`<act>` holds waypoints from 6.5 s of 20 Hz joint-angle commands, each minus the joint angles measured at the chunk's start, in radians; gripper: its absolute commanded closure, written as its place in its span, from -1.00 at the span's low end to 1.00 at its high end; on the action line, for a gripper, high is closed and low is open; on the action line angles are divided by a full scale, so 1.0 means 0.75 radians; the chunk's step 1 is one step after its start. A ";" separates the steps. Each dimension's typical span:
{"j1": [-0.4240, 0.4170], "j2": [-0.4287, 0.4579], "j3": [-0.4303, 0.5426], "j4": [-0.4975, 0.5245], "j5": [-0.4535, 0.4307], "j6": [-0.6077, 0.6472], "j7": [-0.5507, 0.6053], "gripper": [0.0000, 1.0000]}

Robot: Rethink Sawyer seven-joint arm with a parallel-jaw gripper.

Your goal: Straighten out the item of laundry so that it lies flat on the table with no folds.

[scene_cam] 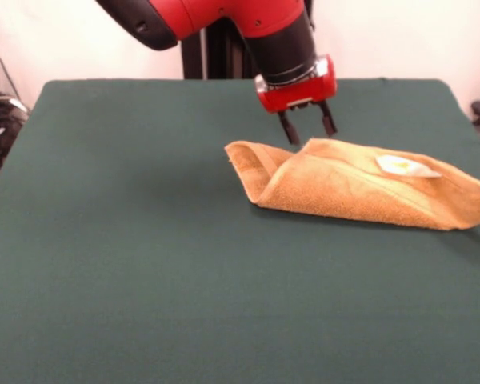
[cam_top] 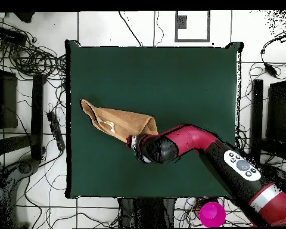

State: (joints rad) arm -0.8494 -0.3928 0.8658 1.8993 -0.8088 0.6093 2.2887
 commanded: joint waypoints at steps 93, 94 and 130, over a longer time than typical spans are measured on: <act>0.145 -0.119 -0.115 -0.189 -0.322 -0.558 -0.027 -1.00; 0.171 -0.121 -0.143 -0.216 -0.333 -0.579 0.001 -1.00; 0.261 -0.107 -0.269 -0.325 -0.100 -0.711 -0.143 -1.00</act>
State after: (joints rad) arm -0.5238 -0.5444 0.3628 1.5656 -0.8311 -0.0782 2.2960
